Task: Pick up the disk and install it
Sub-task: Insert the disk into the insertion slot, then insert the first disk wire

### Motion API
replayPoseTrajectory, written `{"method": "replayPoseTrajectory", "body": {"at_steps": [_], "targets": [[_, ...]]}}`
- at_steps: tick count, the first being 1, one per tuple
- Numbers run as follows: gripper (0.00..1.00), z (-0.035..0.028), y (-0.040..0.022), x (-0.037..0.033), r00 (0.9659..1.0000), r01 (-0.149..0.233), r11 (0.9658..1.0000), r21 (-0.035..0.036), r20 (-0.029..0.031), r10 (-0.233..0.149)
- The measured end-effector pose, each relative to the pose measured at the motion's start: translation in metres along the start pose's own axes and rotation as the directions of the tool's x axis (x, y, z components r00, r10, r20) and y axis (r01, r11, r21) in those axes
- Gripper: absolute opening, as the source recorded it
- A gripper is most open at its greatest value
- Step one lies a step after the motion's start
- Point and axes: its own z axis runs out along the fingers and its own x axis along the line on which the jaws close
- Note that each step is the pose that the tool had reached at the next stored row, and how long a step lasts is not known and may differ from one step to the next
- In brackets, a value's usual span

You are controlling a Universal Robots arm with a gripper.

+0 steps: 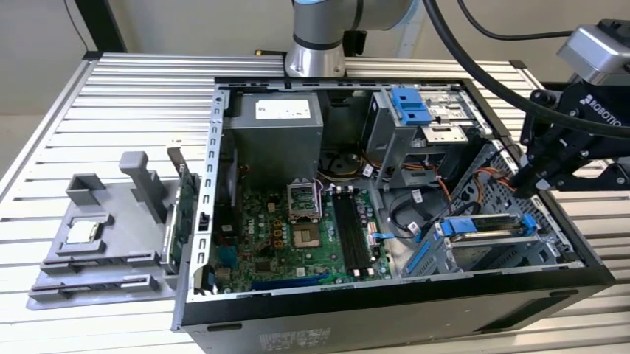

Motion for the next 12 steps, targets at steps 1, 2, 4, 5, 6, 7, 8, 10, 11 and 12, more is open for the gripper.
{"method": "replayPoseTrajectory", "body": {"at_steps": [1, 2, 4, 5, 6, 7, 8, 10, 11, 12], "targets": [[0.00, 0.0000, 0.0002, 0.0000, 1.0000, 0.000, 1.0000, 0.0001, -0.0001, 0.000], [0.00, 0.0000, 0.0002, 0.0000, 1.0000, 0.000, 1.0000, 0.0002, -0.0001, 0.000], [0.00, 0.0001, 0.0008, -0.0001, 1.0000, 0.000, 1.0000, 0.0002, -0.0001, 0.000], [0.00, 0.0001, 0.0008, 0.0000, 1.0000, 0.000, 1.0000, 0.0004, -0.0002, 0.000], [0.00, 0.0001, 0.0008, -0.0001, 1.0000, 0.000, 1.0000, 0.0004, -0.0002, 0.000], [0.00, 0.0001, 0.0008, -0.0001, 1.0000, 0.000, 1.0000, 0.0004, -0.0002, 0.000], [0.00, 0.0001, 0.0008, 0.0000, 1.0000, 0.000, 1.0000, 0.0004, -0.0002, 0.000], [0.00, 0.0001, 0.0008, 0.0000, 1.0000, 0.000, 1.0000, 0.0005, -0.0002, 0.000], [0.00, 0.0001, 0.0008, -0.0001, 1.0000, 0.000, 1.0000, 0.0005, -0.0001, 0.000], [0.00, 0.0001, 0.0008, -0.0001, 1.0000, 0.000, 1.0000, 0.0007, -0.0002, 0.000]]}}
